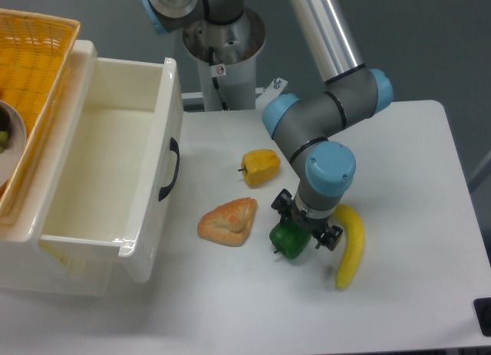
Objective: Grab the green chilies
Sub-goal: 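Lower the open gripper over the green bell pepper, then close the gripper on the green bell pepper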
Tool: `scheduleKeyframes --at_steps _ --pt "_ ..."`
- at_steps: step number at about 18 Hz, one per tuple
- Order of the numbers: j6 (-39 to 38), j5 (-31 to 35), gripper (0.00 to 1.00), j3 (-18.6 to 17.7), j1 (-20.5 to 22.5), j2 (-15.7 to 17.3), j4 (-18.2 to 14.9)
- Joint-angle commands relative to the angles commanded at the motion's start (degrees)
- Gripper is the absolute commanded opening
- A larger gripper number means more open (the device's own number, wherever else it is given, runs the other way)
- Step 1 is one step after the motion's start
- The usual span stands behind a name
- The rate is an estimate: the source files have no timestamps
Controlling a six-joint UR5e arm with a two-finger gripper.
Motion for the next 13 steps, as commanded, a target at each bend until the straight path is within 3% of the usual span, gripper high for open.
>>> scheduleKeyframes --at_steps 13 --pt "-0.8 -1.6 1.00 -1.1 -0.6 0.4 0.0"
